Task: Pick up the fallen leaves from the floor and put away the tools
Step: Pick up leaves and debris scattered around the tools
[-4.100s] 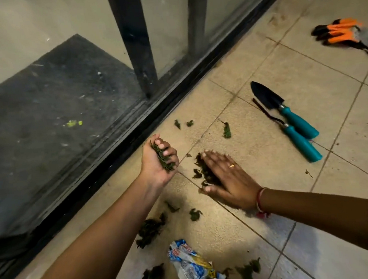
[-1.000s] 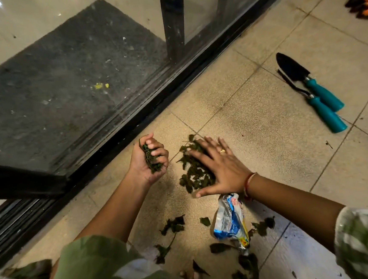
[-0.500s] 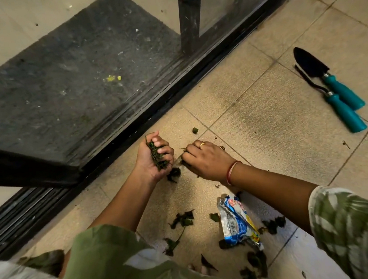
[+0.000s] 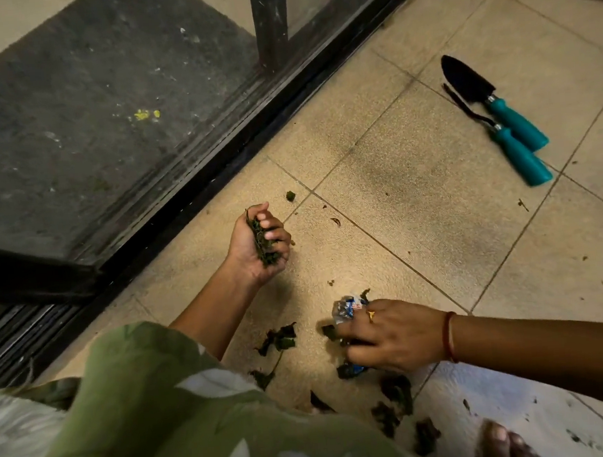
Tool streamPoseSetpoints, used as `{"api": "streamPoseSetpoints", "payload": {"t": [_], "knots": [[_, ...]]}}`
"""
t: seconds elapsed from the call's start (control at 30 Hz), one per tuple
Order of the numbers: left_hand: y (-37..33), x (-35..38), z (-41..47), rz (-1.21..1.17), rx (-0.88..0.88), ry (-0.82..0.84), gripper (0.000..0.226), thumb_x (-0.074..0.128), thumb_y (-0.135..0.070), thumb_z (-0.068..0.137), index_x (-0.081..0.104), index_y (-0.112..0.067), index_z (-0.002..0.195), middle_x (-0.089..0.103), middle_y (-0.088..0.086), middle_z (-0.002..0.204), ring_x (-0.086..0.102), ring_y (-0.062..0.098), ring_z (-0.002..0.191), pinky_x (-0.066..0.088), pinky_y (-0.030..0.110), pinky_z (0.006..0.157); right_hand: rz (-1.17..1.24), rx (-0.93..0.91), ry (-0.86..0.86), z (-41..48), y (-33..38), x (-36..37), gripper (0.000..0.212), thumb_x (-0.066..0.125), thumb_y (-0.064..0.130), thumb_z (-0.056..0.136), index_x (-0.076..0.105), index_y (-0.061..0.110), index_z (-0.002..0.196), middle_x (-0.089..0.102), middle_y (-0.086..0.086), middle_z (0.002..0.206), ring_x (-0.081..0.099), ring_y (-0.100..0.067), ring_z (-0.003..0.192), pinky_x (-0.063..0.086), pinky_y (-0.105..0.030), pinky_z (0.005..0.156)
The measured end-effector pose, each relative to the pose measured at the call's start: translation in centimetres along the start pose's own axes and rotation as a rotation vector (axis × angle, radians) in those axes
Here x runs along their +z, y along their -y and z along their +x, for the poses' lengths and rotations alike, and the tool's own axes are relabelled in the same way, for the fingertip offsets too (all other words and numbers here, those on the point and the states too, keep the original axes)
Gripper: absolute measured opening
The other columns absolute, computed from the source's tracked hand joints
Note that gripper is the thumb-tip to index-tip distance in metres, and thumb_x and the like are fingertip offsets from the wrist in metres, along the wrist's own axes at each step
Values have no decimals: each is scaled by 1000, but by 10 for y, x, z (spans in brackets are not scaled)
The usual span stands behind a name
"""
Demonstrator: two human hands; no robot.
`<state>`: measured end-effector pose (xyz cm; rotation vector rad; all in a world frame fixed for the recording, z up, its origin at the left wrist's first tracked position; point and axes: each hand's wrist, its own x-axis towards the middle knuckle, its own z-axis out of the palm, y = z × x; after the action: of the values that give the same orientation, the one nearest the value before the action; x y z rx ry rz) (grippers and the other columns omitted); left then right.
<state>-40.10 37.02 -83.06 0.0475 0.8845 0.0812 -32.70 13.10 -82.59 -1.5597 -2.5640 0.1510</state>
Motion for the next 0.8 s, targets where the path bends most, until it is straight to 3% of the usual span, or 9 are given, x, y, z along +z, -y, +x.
{"api": "streamPoseSetpoints", "payload": {"t": [0.17, 0.3, 0.37, 0.5, 0.6, 0.67, 0.73, 0.8], "knots": [[2, -1, 0, 41, -30, 11, 30, 59, -26, 75, 48, -24, 47, 43, -11, 41, 37, 2, 33, 20, 12, 31, -54, 0, 62, -2, -17, 28, 20, 46, 37, 89, 46, 23, 103, 51, -8, 132, 55, -19, 90, 42, -37, 83], [2, -6, -1, 27, -45, 9, 32, 58, -27, 77, 49, -24, 47, 43, -10, 41, 37, 2, 32, 22, 13, 29, -39, -16, 60, 3, -23, 38, 22, 45, 38, 88, 53, 24, 102, 50, -7, 138, 47, -29, 125, 32, -52, 103], [2, -7, -2, 31, -39, 4, 32, 58, -27, 78, 49, -24, 47, 44, -11, 41, 37, 2, 33, 23, 13, 29, 8, -45, 65, 8, -25, 38, 22, 46, 37, 88, 55, 22, 101, 53, -8, 134, 45, -33, 128, 30, -52, 106], [3, -8, -6, 36, -41, -13, 34, 57, -28, 79, 50, -23, 46, 43, -11, 41, 37, 2, 33, 21, 12, 31, -34, -122, 78, 9, -29, 36, 24, 47, 39, 88, 56, 21, 99, 61, -4, 113, 59, -27, 97, 49, -38, 79], [4, -8, -9, 36, -21, -28, 33, 57, -27, 79, 49, -24, 47, 43, -11, 41, 36, 2, 32, 20, 12, 31, -35, -69, 93, 12, -26, 37, 25, 46, 38, 87, 51, 18, 101, 62, -4, 98, 60, -21, 75, 49, -27, 57], [6, -6, -11, 46, 0, -47, 31, 58, -26, 78, 49, -24, 48, 43, -11, 42, 36, 3, 32, 21, 12, 30, 51, 96, 64, 18, -25, 38, 20, 40, 34, 90, 44, 17, 99, 60, -3, 85, 57, -15, 62, 45, -23, 47], [10, -6, -11, 95, 20, -64, 29, 59, -26, 76, 48, -25, 50, 43, -11, 42, 35, 3, 32, 21, 13, 30, 217, 376, -117, 28, -25, 33, 11, 38, 29, 90, 42, 19, 91, 52, 4, 72, 47, -9, 55, 40, -22, 45], [17, -4, -13, 186, 45, -88, 28, 58, -26, 79, 46, -25, 54, 42, -10, 44, 34, 4, 33, 22, 14, 30, 379, 688, -329, 41, -28, 17, 17, 35, 31, 92, 44, 19, 83, 43, 8, 68, 38, -7, 53, 34, -21, 49]]}}
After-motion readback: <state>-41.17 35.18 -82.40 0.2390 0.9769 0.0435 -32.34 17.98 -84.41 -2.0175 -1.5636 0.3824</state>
